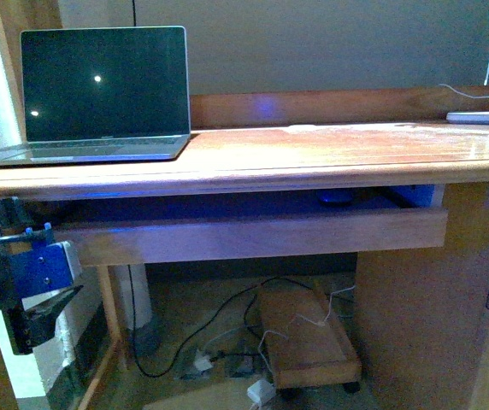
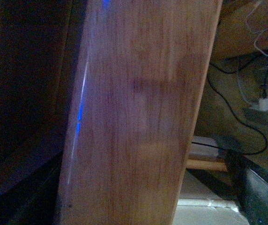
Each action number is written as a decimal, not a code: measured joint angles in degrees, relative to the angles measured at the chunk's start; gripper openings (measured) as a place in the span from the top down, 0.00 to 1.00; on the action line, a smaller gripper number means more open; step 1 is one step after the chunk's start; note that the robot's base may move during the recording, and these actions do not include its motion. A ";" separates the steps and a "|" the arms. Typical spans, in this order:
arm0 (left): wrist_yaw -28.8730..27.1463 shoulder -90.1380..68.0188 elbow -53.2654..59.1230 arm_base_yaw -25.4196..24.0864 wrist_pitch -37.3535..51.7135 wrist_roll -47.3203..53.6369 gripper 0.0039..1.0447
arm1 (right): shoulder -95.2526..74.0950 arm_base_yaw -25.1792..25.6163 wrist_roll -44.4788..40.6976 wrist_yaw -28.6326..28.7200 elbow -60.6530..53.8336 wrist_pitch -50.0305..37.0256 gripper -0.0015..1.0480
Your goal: Place mouse
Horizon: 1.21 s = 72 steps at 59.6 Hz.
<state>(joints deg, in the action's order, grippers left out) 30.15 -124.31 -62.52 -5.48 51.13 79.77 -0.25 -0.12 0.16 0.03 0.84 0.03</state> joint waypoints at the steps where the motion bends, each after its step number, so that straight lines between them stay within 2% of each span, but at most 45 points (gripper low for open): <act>1: -0.04 0.26 -0.09 0.04 -0.90 -0.37 0.07 | 0.00 0.00 0.00 -0.02 0.00 0.00 0.07; 11: 0.98 6.47 -0.24 0.22 -20.68 -3.19 0.07 | 0.00 0.00 0.00 0.00 0.00 0.00 0.07; 14: 3.15 10.38 0.98 0.17 -30.53 -4.11 0.07 | 0.00 0.00 0.00 -0.02 0.00 0.00 0.07; 20: 6.80 15.10 3.85 0.15 -38.45 -5.05 0.07 | 0.00 0.00 0.00 0.00 0.00 0.00 0.07; 32: 16.20 24.72 13.29 1.14 -45.81 -7.87 0.07 | 0.00 0.00 0.00 0.00 0.00 0.00 0.07; 37: 19.39 29.73 17.53 2.73 -47.23 -13.51 0.07 | 0.00 0.00 0.00 -0.02 0.00 0.00 0.07; 43: 22.58 34.32 22.77 5.11 -40.89 -26.60 0.07 | 0.00 0.00 0.00 -0.02 0.00 0.00 0.07; 48: 22.34 37.77 26.71 6.93 -33.18 -38.99 0.07 | 0.00 0.00 0.00 -0.02 0.00 0.00 0.07; 49: 21.81 38.77 27.80 7.45 -30.80 -44.19 0.07 | 0.00 0.00 0.00 -0.02 0.00 0.00 0.07; 53: 18.27 41.18 29.83 8.90 -25.07 -54.25 0.07 | 0.00 0.00 0.00 -0.02 0.00 0.00 0.07; 56: 12.26 44.13 30.58 10.23 -20.85 -65.59 0.07 | 0.00 0.00 0.00 0.00 0.00 0.00 0.07; 58: 9.97 45.22 30.80 10.47 -19.89 -68.35 0.07 | 0.00 0.00 0.00 0.00 0.00 0.00 0.07; 59: 7.85 46.36 30.99 10.69 -19.54 -72.78 0.07 | 0.00 0.02 0.00 -0.02 0.00 0.00 0.07; 64: -4.74 53.94 34.05 12.04 -21.86 -87.38 0.07 | 0.00 0.00 0.00 -0.02 0.00 0.00 0.07; 72: -16.46 65.31 39.32 14.40 -29.79 -92.91 0.07 | 0.00 0.00 0.00 -0.02 0.00 0.00 0.07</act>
<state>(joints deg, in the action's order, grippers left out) 13.69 -59.00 -23.20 8.93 21.34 -13.15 -0.25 -0.12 0.16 0.01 0.84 0.03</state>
